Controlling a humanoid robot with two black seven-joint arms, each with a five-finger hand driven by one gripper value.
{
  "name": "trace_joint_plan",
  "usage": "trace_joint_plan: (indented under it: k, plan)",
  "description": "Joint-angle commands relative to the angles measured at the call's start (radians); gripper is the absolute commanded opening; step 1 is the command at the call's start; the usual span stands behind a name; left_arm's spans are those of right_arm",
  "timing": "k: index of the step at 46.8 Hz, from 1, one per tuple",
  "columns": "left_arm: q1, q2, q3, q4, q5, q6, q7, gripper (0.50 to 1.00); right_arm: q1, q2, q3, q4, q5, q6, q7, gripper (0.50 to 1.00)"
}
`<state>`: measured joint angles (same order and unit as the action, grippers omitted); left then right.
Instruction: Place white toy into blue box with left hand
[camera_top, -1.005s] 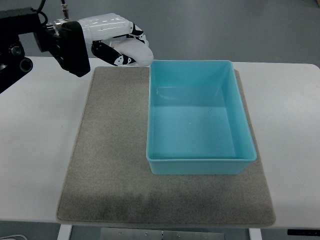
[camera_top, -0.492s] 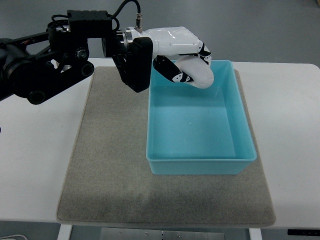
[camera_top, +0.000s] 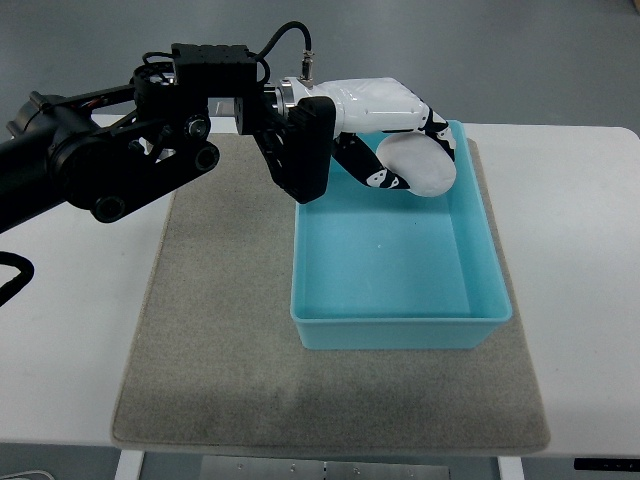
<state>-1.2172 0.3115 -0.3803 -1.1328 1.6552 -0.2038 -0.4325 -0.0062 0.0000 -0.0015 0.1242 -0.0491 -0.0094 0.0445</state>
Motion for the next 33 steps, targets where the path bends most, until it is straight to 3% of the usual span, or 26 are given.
trace_joint_plan:
  k: [1,15,16,18,19,26,33]
  plan:
    - [0.041,0.003,0.009,0.001,0.001,0.0,0.0,0.885,0.0,0.0,0.0,0.0,0.0,0.0,0.0,0.936]
    - [0.085,0.014,0.009,0.004,0.0,0.0,0.001,0.885,0.0,0.0,0.0,0.0,0.0,0.0,0.0,0.936]
    - [0.085,0.014,0.009,0.004,-0.005,0.0,0.001,0.893,0.0,0.0,0.0,0.0,0.0,0.0,0.0,0.936]
    - [0.082,0.014,0.005,0.005,-0.017,0.001,0.001,0.985,0.0,0.0,0.0,0.0,0.0,0.0,0.0,0.936]
    - [0.081,0.015,0.0,0.004,-0.018,0.003,0.001,0.994,0.0,0.0,0.0,0.0,0.0,0.0,0.0,0.936]
    - [0.076,0.067,-0.006,0.004,-0.103,0.006,0.0,0.994,0.0,0.0,0.0,0.0,0.0,0.0,0.0,0.936]
    - [0.073,0.15,0.004,0.005,-0.383,0.009,0.0,0.994,0.0,0.0,0.0,0.0,0.0,0.0,0.0,0.936]
